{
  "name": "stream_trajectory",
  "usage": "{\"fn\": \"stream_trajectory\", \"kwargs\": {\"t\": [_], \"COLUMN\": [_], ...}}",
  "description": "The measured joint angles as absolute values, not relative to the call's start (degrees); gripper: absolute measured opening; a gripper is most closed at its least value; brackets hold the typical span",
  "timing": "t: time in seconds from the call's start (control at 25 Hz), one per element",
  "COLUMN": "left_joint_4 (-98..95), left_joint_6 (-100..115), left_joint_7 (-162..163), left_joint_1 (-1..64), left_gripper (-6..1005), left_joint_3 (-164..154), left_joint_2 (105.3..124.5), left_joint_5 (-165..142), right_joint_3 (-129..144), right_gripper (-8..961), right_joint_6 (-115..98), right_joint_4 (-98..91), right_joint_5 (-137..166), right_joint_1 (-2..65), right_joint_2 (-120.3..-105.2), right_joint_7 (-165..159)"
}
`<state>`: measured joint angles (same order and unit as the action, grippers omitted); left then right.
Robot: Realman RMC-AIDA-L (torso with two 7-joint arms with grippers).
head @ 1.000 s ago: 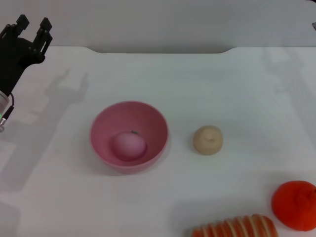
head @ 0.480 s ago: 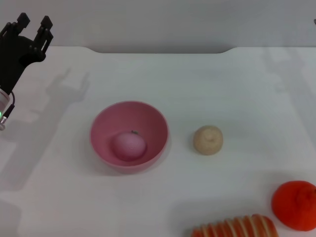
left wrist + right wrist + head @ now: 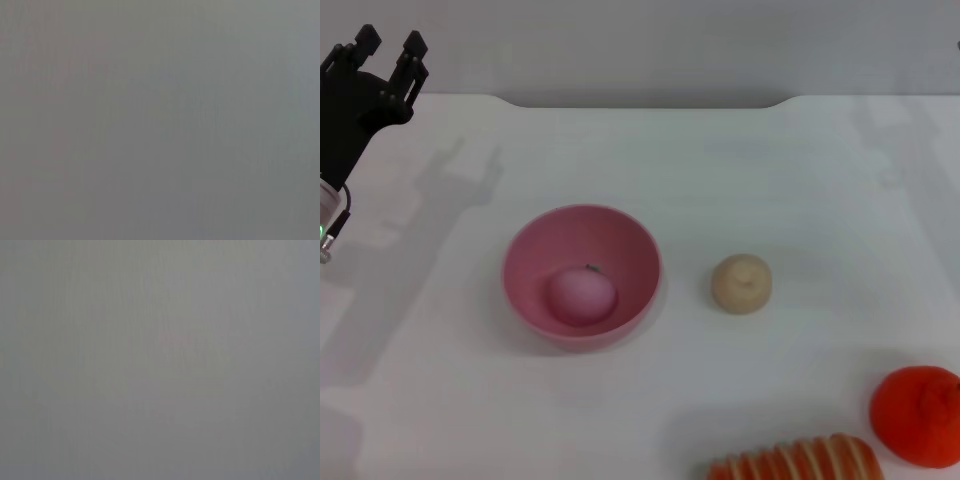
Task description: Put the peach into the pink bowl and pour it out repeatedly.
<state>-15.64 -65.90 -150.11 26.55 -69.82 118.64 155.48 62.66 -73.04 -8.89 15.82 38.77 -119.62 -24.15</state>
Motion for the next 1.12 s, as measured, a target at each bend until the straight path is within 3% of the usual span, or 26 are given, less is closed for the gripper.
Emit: {"fn": "stream_trajectory", "kwargs": {"t": [1.12], "left_joint_4": [-14.9], "left_joint_6": [-65.9], "left_joint_7": [-150.1], "left_joint_1": [27.1], "left_gripper": [545], "left_joint_3": [-70.0], "left_joint_2": [118.46], "left_joint_5": [155.5], "right_joint_3": [62.7], "right_gripper": [618], "right_joint_6": [-72.6], "right_joint_4": [-8.9], "right_joint_5": [15.8], "right_joint_1": [39.1], "right_joint_2": [-119.62], "right_joint_7": [-24.2]}}
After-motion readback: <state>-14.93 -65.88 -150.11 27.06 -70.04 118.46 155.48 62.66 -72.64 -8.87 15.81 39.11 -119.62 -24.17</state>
